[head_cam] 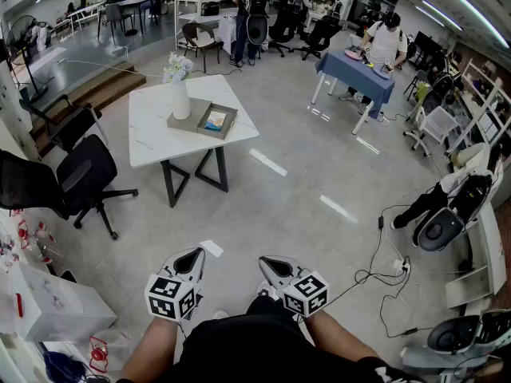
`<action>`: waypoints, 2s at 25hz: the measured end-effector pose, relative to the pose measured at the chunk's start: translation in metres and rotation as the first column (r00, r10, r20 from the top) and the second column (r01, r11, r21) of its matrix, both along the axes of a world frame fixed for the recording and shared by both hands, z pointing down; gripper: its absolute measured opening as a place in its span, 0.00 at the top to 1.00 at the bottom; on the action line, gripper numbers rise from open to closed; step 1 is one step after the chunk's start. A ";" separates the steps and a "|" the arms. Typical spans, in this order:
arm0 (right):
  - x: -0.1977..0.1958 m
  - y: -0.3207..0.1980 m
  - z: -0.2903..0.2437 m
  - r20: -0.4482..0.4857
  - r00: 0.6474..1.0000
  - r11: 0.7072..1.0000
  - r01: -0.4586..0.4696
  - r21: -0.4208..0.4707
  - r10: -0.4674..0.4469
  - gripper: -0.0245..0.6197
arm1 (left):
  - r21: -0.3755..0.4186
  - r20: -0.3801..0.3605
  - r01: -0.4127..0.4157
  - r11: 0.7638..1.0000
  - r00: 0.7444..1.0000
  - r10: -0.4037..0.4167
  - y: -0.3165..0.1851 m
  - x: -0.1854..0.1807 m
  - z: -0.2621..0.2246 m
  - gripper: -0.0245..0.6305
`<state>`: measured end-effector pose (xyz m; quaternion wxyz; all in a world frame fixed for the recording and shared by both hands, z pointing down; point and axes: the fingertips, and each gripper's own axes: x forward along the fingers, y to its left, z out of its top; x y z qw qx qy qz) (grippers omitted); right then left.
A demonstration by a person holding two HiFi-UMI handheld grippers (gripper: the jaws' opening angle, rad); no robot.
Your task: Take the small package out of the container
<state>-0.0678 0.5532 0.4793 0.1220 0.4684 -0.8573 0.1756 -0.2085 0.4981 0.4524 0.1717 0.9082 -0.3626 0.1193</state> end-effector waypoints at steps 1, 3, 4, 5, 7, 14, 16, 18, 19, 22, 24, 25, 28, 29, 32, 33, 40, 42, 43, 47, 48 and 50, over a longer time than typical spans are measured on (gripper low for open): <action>-0.001 0.001 0.001 0.000 1.000 1.000 -0.002 0.001 0.002 0.96 | -0.001 0.000 0.001 1.000 1.000 -0.001 0.000 -0.001 0.001 0.96; -0.002 0.002 0.002 0.000 1.000 1.000 -0.005 0.001 0.005 0.96 | -0.002 -0.001 0.002 1.000 1.000 -0.002 0.001 -0.004 0.004 0.96; -0.003 0.003 0.003 0.001 1.000 1.000 -0.006 0.000 0.006 0.96 | -0.003 -0.001 0.002 1.000 1.000 -0.002 0.001 -0.005 0.005 0.96; -0.004 0.003 0.004 0.002 1.000 1.000 -0.006 -0.002 0.006 0.96 | -0.004 0.000 0.002 1.000 1.000 -0.002 0.001 -0.006 0.006 0.96; -0.005 0.004 0.005 0.003 1.000 1.000 -0.004 -0.009 0.004 0.96 | -0.004 -0.001 0.001 1.000 1.000 -0.001 0.001 -0.006 0.007 0.96; -0.011 0.005 0.004 0.039 0.999 0.999 0.017 -0.048 -0.015 0.96 | -0.025 -0.001 -0.002 1.000 1.000 0.002 0.002 -0.005 0.011 0.96; -0.012 0.004 0.008 0.032 0.999 0.998 0.020 -0.064 -0.018 0.96 | -0.048 -0.010 -0.001 0.999 1.000 0.001 0.001 -0.002 0.017 0.96; -0.009 0.000 0.014 0.018 1.000 0.997 0.013 -0.074 -0.011 0.96 | -0.083 -0.032 0.002 0.997 0.999 -0.004 -0.004 0.000 0.025 0.96; -0.007 -0.003 0.018 0.015 1.000 0.997 0.007 -0.080 -0.006 0.96 | -0.101 -0.043 0.005 0.995 0.999 -0.009 -0.007 0.001 0.028 0.96; 0.003 -0.015 0.026 0.024 1.000 0.994 -0.014 -0.104 0.017 0.96 | -0.124 -0.050 0.015 0.992 0.998 -0.022 -0.020 0.005 0.036 0.96; 0.011 -0.028 0.031 0.031 0.999 0.992 -0.035 -0.118 0.039 0.96 | -0.126 -0.046 0.016 0.992 0.999 -0.022 -0.030 0.010 0.039 0.96; 0.015 -0.036 0.033 0.034 0.998 0.992 -0.042 -0.121 0.046 0.96 | -0.129 -0.043 0.016 0.991 0.999 -0.022 -0.036 0.012 0.041 0.96; 0.026 -0.065 0.031 0.044 0.998 0.992 -0.044 -0.114 0.050 0.96 | -0.136 -0.026 0.017 0.991 0.999 -0.021 -0.057 0.022 0.044 0.96; 0.030 -0.076 0.030 0.046 0.998 0.993 -0.042 -0.108 0.047 0.96 | -0.136 -0.018 0.017 0.991 1.000 -0.019 -0.066 0.026 0.044 0.96; 0.041 -0.110 0.026 0.057 0.998 0.995 -0.027 -0.100 0.033 0.96 | -0.142 0.019 0.022 0.990 1.000 -0.019 -0.097 0.038 0.048 0.96; 0.045 -0.122 0.025 0.060 0.998 0.995 -0.020 -0.099 0.026 0.96 | -0.146 0.028 0.027 0.989 0.999 -0.023 -0.108 0.043 0.049 0.96; 0.073 -0.214 0.014 0.094 0.995 0.995 0.037 -0.089 -0.028 0.96 | -0.112 0.052 0.054 0.992 0.997 -0.048 -0.190 0.084 0.035 0.96; 0.076 -0.236 0.009 0.093 0.993 0.994 0.075 -0.079 -0.068 0.96 | -0.114 0.050 0.074 0.991 0.996 -0.068 -0.211 0.095 0.032 0.96; 0.079 -0.245 0.007 0.089 0.992 0.993 0.095 -0.074 -0.088 0.96 | -0.116 0.050 0.082 0.990 0.996 -0.077 -0.220 0.101 0.031 0.96; 0.099 -0.279 0.006 0.082 0.987 0.986 0.148 -0.079 -0.141 0.96 | -0.115 0.060 0.101 0.988 0.994 -0.094 -0.248 0.126 0.029 0.96; 0.103 -0.286 0.009 0.084 0.985 0.984 0.156 -0.083 -0.149 0.96 | -0.115 0.064 0.107 0.988 0.993 -0.100 -0.254 0.131 0.030 0.96; 0.109 -0.300 0.014 0.095 0.983 0.982 0.168 -0.087 -0.160 0.96 | -0.115 0.073 0.121 0.986 0.991 -0.113 -0.265 0.139 0.034 0.96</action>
